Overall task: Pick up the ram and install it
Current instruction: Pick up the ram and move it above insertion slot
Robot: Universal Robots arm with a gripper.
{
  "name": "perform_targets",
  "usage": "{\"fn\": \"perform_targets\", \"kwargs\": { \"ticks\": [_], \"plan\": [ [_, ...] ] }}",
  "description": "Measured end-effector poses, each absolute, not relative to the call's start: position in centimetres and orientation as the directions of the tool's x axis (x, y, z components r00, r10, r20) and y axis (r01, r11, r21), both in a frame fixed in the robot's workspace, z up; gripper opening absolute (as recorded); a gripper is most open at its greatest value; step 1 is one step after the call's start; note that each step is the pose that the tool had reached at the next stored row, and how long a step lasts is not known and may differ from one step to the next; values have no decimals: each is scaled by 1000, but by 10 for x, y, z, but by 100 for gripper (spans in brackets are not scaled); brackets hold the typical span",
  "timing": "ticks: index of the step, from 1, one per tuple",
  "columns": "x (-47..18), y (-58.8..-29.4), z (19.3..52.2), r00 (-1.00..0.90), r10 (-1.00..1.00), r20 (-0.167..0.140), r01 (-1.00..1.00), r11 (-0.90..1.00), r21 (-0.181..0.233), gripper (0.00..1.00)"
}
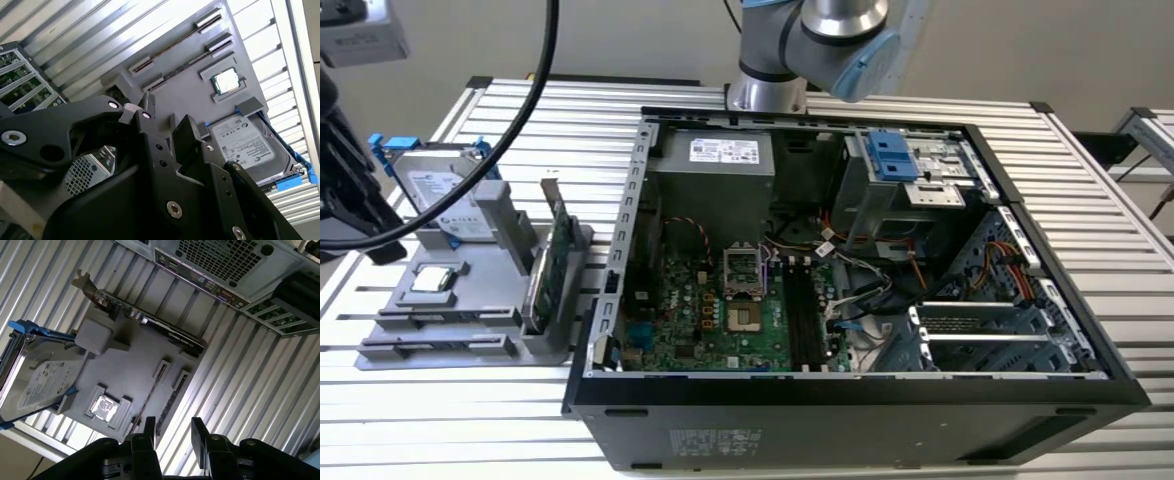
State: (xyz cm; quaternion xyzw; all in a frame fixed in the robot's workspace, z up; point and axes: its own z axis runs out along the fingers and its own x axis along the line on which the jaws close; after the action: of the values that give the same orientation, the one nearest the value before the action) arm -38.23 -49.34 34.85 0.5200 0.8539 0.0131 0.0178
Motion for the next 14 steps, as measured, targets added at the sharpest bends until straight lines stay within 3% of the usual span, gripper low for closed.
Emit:
{"fn": "perform_targets", "kwargs": {
  "ticks": [14],
  "plan": [
    [-382, -493, 345, -416, 909, -18, 908, 417, 40, 100]
  ]
}}
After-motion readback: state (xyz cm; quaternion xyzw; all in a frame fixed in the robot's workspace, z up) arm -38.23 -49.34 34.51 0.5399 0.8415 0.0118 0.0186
